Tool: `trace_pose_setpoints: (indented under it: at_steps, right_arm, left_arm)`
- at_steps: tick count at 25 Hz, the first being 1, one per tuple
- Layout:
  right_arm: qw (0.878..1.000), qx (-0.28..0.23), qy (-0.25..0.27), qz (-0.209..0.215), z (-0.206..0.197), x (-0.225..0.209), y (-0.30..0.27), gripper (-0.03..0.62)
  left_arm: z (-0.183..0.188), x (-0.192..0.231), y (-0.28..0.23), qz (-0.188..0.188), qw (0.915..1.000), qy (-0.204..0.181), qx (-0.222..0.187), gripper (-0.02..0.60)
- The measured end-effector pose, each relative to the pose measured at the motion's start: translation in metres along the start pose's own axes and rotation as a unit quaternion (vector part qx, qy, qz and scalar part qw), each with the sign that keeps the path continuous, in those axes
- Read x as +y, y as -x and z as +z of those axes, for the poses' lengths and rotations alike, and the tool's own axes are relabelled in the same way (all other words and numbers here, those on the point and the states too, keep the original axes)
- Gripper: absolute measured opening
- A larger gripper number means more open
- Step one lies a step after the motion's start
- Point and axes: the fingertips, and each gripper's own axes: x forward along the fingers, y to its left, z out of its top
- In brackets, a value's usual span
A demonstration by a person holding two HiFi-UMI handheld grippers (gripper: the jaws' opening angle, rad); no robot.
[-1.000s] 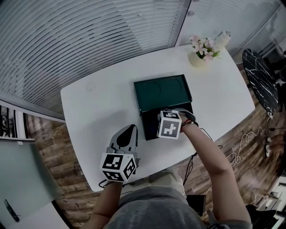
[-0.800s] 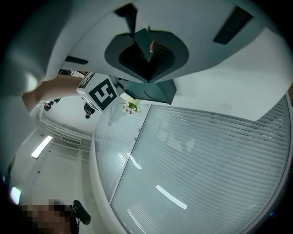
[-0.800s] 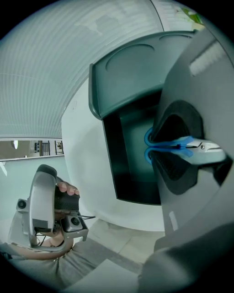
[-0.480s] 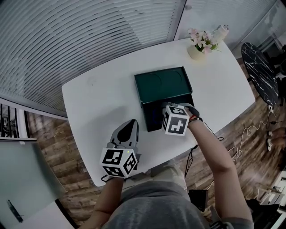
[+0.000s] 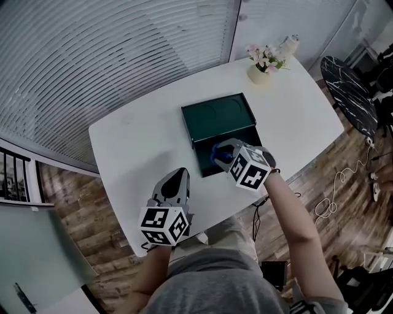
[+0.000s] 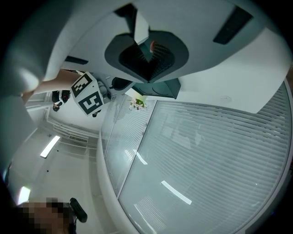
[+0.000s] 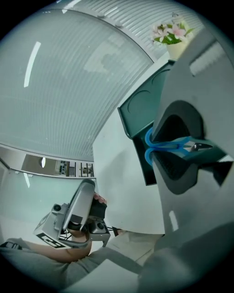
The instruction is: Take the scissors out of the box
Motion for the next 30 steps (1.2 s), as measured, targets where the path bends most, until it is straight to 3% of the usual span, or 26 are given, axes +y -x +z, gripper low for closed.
trace_pose_setpoints:
  at_steps: [7, 14, 22, 30]
  right_arm:
    - [0.994, -0.06, -0.039, -0.081, 0.014, -0.008, 0.029, 0.08]
    - [0.977, -0.124, -0.075, -0.155, 0.043, 0.003, 0.062, 0.08]
    - [0.933, -0.211, -0.12, -0.265, 0.075, 0.017, 0.118, 0.08]
    - [0.895, -0.256, -0.196, -0.309, 0.077, 0.065, 0.169, 0.08]
  left_arm:
    - [0.004, -0.018, 0.009, -0.023, 0.9996, -0.014, -0.007, 0.006]
    - [0.008, -0.03, 0.035, -0.04, 0.9985, -0.033, -0.017, 0.006]
    - [0.012, -0.04, 0.07, -0.056, 0.9969, -0.045, -0.033, 0.006]
    - [0.012, -0.056, 0.109, -0.078, 0.9938, -0.064, -0.046, 0.006]
